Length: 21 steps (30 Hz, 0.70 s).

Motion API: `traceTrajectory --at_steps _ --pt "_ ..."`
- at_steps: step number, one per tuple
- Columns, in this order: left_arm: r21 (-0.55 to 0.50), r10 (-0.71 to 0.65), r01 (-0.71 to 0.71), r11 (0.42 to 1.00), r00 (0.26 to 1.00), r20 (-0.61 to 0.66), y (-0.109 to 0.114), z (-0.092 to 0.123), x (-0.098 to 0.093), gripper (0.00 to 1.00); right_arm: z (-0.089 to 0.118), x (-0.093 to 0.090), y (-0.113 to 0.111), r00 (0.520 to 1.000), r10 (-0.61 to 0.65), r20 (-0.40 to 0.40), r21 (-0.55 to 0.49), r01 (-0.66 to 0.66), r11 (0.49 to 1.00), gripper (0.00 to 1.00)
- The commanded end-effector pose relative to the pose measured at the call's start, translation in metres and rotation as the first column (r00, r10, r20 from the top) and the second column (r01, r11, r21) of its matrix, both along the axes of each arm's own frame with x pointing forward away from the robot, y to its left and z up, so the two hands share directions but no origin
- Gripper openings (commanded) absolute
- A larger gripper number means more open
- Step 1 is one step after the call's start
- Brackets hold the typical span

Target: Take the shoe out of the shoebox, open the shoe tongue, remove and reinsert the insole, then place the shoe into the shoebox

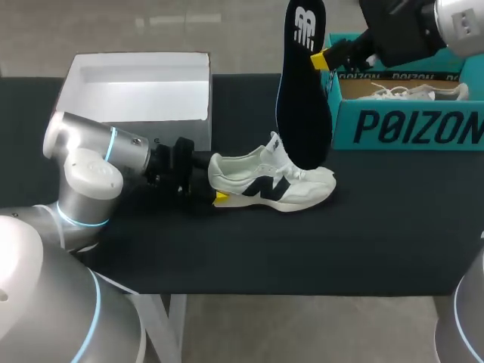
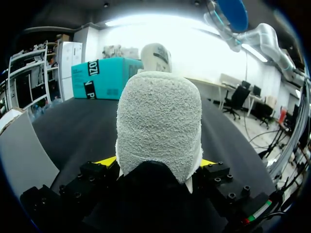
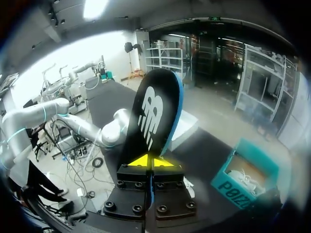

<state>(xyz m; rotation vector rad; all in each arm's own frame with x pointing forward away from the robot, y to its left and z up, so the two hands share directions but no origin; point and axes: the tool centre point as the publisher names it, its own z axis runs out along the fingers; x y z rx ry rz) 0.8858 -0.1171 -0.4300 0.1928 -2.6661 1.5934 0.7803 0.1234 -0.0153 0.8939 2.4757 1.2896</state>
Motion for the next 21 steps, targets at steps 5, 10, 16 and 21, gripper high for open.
traceTrajectory --at_steps 5,10,16,21 --pt "0.001 -0.002 0.002 1.0 1.0 -0.001 0.0 -0.001 0.0 0.0 0.009 -0.006 -0.002 1.0 -0.009 -0.026 -0.047 0.008 0.999 0.0" --pt "0.001 -0.002 0.002 1.0 1.0 -0.001 0.0 -0.001 0.0 0.0 0.009 -0.006 -0.002 1.0 -0.009 -0.026 -0.047 0.008 0.999 0.0" --pt "0.001 -0.002 0.002 1.0 1.0 -0.001 0.0 -0.001 0.0 0.0 0.034 -0.029 0.008 0.998 -0.052 -0.03 -0.028 0.051 0.998 0.0" --pt "0.001 -0.002 0.002 1.0 1.0 -0.001 0.0 -0.001 0.0 0.0 0.037 -0.052 0.021 0.992 -0.029 -0.12 -0.055 0.022 0.998 0.0"
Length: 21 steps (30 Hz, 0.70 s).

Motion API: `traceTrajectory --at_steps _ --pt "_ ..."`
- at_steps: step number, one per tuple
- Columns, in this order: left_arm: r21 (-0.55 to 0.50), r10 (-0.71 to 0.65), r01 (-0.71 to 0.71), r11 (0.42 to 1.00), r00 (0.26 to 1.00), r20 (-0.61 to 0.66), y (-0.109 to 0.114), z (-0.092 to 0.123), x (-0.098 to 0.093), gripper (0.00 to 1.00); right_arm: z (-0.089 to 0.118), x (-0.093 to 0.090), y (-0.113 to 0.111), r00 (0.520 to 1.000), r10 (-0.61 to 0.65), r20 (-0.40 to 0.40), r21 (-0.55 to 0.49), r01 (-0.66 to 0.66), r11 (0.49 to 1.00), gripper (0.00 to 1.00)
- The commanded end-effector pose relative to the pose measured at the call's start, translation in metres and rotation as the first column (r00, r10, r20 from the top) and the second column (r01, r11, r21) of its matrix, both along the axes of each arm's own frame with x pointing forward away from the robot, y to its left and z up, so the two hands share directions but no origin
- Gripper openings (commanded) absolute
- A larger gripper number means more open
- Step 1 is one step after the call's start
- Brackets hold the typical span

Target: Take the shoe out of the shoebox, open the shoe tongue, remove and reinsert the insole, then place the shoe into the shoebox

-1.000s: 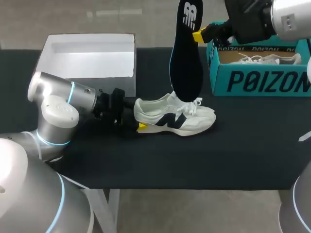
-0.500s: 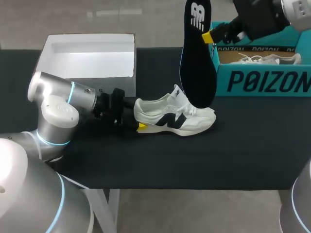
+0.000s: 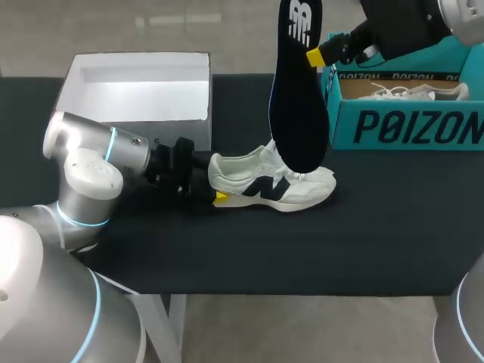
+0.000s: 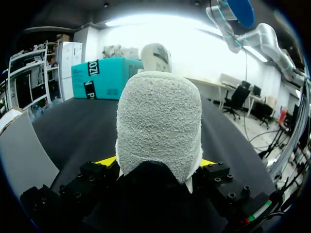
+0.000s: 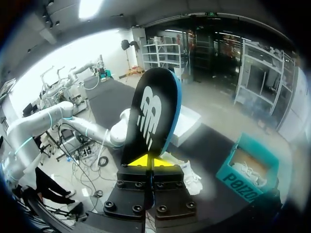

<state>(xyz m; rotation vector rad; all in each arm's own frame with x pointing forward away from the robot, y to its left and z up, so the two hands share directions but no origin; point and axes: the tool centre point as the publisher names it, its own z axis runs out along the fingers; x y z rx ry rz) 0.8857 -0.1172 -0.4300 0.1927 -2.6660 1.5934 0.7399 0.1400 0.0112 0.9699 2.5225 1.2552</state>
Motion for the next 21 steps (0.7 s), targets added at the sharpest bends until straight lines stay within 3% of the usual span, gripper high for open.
traceTrajectory --at_steps 1,8,13,21 --pt "0.001 -0.002 0.002 1.0 1.0 -0.001 0.0 -0.001 0.0 0.0 0.011 -0.017 0.004 0.998 -0.016 -0.054 -0.041 0.014 0.999 0.0" --pt "0.001 -0.002 0.002 1.0 1.0 -0.001 0.0 -0.001 0.0 0.0 0.02 -0.038 -0.01 0.99 -0.129 -0.057 -0.049 0.126 0.991 0.0" --pt "0.001 -0.002 0.002 1.0 1.0 -0.001 0.0 -0.001 0.0 0.0 0.024 -0.05 -0.008 0.985 -0.162 -0.053 -0.053 0.159 0.986 0.0" --pt "0.001 -0.002 0.002 1.0 1.0 -0.001 0.0 -0.001 0.0 0.0 0.019 -0.045 0.0 0.987 -0.145 -0.065 -0.039 0.143 0.989 0.0"
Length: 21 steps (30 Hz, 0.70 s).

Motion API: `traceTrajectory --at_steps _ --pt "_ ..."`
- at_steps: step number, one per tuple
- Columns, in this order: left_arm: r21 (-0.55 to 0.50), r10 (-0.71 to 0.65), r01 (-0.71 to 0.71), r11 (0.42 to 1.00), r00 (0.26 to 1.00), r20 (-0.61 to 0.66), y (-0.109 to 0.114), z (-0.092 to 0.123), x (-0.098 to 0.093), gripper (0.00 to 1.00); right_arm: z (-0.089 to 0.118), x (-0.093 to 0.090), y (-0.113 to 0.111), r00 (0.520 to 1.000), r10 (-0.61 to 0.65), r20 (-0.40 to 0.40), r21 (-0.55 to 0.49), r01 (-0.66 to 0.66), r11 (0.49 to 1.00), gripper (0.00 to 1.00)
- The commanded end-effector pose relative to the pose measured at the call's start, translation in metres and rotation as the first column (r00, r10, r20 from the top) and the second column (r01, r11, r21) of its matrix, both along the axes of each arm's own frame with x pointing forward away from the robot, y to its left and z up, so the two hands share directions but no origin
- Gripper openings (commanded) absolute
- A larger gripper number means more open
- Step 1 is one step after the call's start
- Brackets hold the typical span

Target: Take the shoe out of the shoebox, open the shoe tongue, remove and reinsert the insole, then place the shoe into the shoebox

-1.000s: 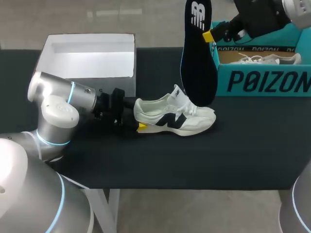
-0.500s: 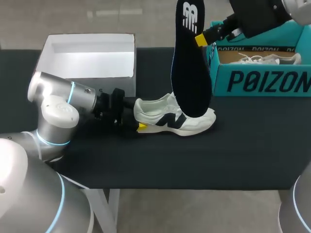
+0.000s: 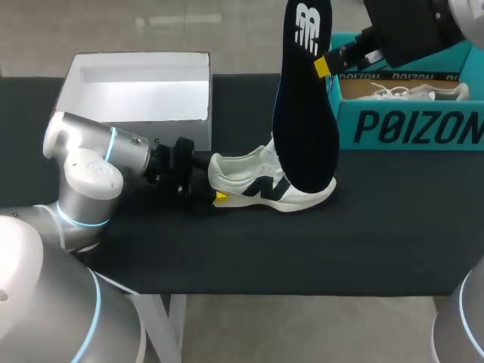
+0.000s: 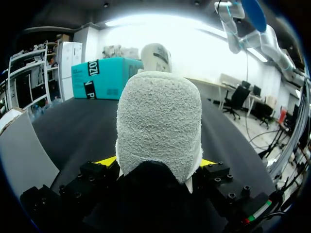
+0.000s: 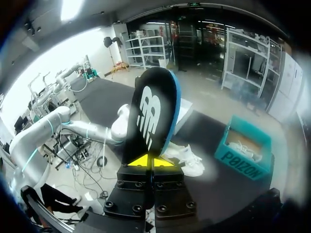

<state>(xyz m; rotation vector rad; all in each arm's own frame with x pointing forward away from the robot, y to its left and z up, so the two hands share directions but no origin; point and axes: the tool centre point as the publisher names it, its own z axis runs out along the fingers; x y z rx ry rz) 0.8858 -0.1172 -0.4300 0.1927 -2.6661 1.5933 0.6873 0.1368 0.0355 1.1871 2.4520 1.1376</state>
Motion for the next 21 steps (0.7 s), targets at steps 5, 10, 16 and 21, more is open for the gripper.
traceTrajectory --at_steps 5,10,16,21 --pt "0.0 -0.002 0.002 1.0 1.0 -0.001 0.0 -0.001 0.0 1.0 -0.008 0.015 0.011 0.999 0.047 -0.023 0.022 -0.046 0.999 0.0" --pt "0.0 -0.002 0.002 1.0 1.0 -0.001 0.0 -0.001 0.0 1.0 -0.009 0.023 0.016 0.996 0.08 -0.037 0.028 -0.079 0.996 0.0" --pt "0.013 0.005 -0.005 1.0 1.0 0.009 0.002 0.001 0.003 1.0 -0.011 0.028 0.014 0.993 0.102 -0.054 0.026 -0.1 0.995 0.0" --pt "0.081 -0.003 -0.004 0.997 0.997 0.081 0.015 0.019 0.008 1.0 -0.014 0.026 0.012 0.993 0.096 -0.065 0.024 -0.095 0.995 0.0"
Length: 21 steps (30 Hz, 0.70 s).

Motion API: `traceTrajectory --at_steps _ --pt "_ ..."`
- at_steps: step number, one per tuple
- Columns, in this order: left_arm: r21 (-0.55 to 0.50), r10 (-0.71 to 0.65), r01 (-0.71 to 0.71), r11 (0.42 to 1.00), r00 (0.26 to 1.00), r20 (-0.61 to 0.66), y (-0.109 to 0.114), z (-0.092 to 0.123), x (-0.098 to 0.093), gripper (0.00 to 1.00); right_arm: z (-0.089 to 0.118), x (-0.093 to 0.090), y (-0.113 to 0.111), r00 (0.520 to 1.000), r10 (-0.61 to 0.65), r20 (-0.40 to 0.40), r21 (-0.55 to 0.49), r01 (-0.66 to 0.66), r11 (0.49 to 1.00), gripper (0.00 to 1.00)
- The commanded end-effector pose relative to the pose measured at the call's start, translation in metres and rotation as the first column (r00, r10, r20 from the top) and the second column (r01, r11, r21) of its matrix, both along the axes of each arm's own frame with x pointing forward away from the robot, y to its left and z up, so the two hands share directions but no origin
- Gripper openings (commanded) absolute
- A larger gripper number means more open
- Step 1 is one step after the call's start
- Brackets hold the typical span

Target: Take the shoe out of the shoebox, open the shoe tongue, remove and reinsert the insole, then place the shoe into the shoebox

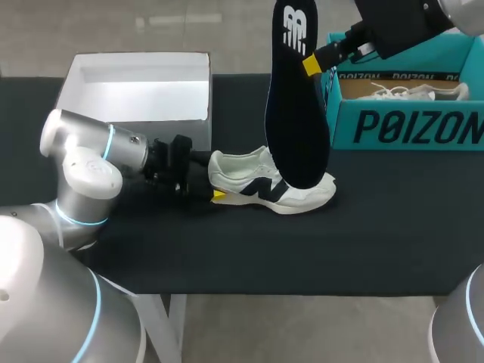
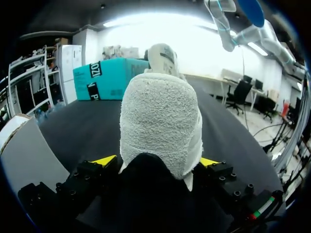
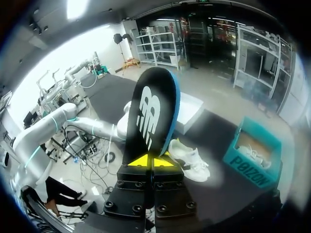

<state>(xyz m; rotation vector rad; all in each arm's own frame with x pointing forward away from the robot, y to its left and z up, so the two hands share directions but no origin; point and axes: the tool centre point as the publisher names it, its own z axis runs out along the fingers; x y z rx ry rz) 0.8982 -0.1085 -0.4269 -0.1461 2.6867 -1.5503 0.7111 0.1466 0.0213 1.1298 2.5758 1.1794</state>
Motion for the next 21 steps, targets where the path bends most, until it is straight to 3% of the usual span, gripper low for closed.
traceTrajectory --at_steps 1,9,13,18,21 --pt "0.054 -0.009 0.007 0.999 1.0 0.025 0.008 0.018 -0.004 1.0 0.0 0.001 0.001 1.0 -0.009 -0.007 -0.004 0.009 1.0 0.0" --pt "0.118 -0.1 0.095 0.988 0.995 0.03 0.004 0.03 -0.01 1.0 -0.004 -0.008 -0.001 0.999 -0.032 -0.022 -0.007 0.032 0.999 0.0" --pt "0.238 -0.179 0.159 0.958 0.982 0.066 0.003 0.042 -0.014 1.0 -0.005 -0.012 -0.001 0.999 -0.041 -0.024 -0.004 0.041 0.999 0.0" --pt "0.384 -0.201 0.131 0.914 0.969 0.147 0.007 0.065 -0.01 1.0 -0.01 -0.013 0.0 0.998 -0.049 -0.033 0.007 0.049 0.999 0.0" --pt "0.397 -0.194 0.119 0.91 0.968 0.156 0.008 0.068 -0.008 1.0 -0.011 -0.014 0.0 0.998 -0.052 -0.034 0.013 0.052 0.999 0.0"
